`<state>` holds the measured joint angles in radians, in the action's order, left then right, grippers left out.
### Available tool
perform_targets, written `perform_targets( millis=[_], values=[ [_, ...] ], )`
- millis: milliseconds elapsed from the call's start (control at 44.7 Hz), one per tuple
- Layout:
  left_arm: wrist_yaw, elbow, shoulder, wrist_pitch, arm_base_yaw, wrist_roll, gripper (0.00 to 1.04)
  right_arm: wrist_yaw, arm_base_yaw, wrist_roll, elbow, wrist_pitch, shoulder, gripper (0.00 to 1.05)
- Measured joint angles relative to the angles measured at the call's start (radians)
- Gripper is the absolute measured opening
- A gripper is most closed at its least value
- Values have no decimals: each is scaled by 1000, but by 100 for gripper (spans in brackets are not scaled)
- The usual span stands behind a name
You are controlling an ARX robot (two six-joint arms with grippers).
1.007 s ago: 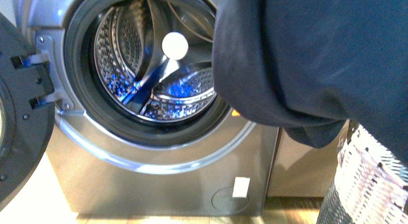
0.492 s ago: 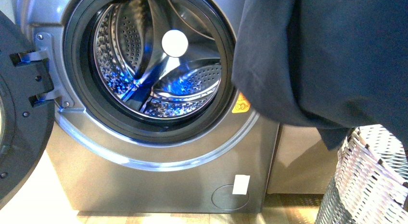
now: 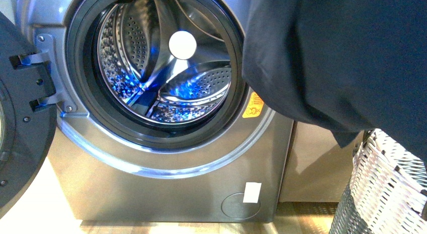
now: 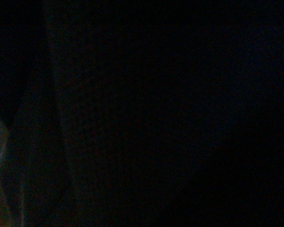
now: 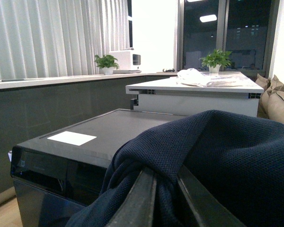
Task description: Put clothes into washing machine
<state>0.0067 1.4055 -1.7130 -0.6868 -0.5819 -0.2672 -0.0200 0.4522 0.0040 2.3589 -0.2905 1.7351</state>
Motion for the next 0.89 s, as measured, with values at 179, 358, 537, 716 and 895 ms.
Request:
perform_targets(
  millis=[179, 358, 537, 716, 895],
  values=[
    [-3, -25, 0, 10, 27, -12, 9, 0, 0, 0, 0, 2, -2, 37],
    [13, -112, 22, 12, 71, -18, 7, 0, 0, 0, 0, 4, -7, 65],
    [31, -212, 68, 8, 131, -6, 7, 0, 0, 0, 1, 5, -9, 91],
    [30, -322, 100, 34, 246, 73, 7, 0, 0, 2, 1, 5, -10, 97],
    [6, -391, 89, 24, 354, 191, 7, 0, 0, 2, 1, 5, -10, 97]
  ],
)
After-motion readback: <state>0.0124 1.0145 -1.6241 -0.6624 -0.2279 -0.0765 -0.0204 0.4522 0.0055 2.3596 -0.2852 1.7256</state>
